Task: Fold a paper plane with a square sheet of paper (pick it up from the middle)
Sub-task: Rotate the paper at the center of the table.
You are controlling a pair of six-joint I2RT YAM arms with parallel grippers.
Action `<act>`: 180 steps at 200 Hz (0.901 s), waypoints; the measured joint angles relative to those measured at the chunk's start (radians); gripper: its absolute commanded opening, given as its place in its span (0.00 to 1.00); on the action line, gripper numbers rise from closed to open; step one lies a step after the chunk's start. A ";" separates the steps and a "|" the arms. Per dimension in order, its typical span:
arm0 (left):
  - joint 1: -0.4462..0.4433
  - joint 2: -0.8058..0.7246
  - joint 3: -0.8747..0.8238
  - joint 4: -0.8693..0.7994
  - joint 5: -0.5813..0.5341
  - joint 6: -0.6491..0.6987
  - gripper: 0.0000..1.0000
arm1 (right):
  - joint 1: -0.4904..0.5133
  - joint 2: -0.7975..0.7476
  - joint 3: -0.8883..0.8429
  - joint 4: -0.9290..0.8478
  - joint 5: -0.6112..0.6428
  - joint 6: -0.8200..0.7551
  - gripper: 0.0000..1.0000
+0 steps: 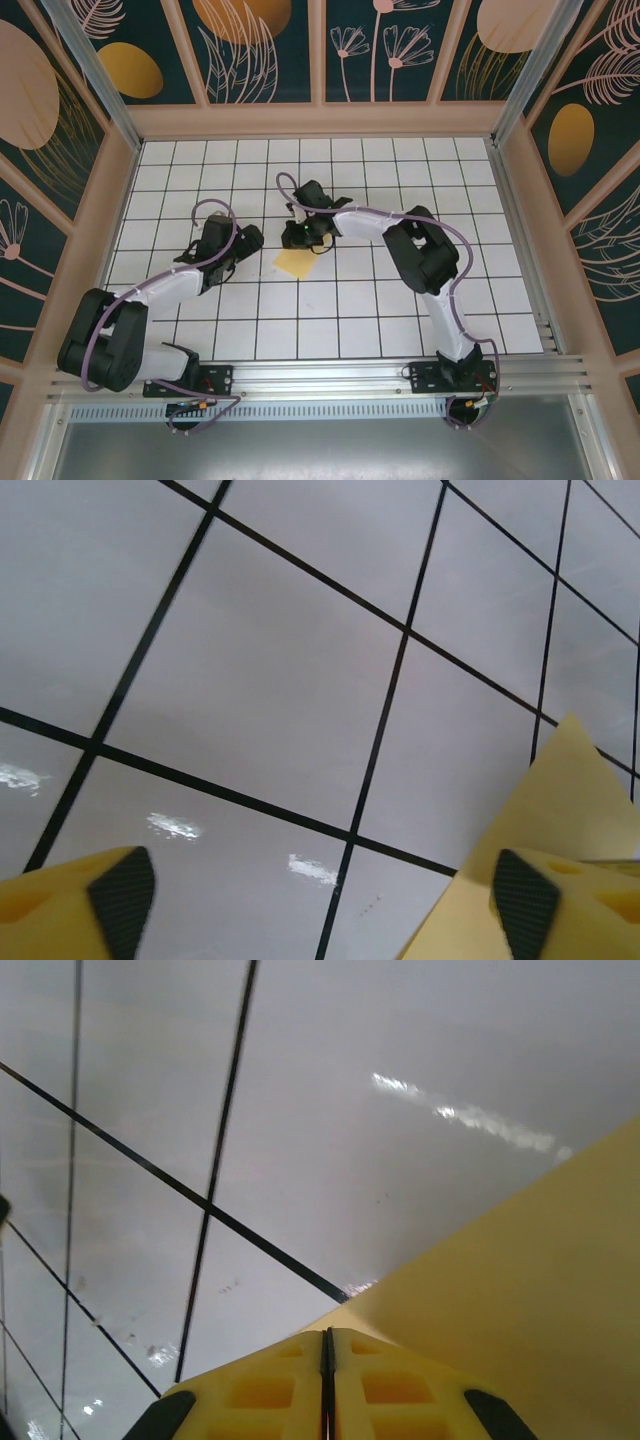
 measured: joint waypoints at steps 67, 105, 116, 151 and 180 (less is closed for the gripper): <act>0.001 -0.021 -0.004 -0.006 -0.055 0.003 0.99 | 0.006 -0.008 -0.039 -0.043 -0.034 -0.148 0.10; 0.001 -0.012 -0.004 -0.002 0.009 0.020 0.99 | 0.005 -0.112 -0.166 -0.117 -0.033 -0.280 0.12; 0.001 -0.008 -0.004 0.010 0.039 0.023 0.98 | 0.000 -0.134 -0.186 -0.142 -0.029 -0.296 0.18; 0.001 0.018 -0.004 0.069 0.181 0.026 0.98 | -0.034 -0.223 -0.230 -0.095 0.049 -0.201 0.40; -0.005 0.063 -0.006 0.130 0.294 0.003 0.95 | -0.077 -0.311 -0.278 -0.016 0.160 -0.062 0.44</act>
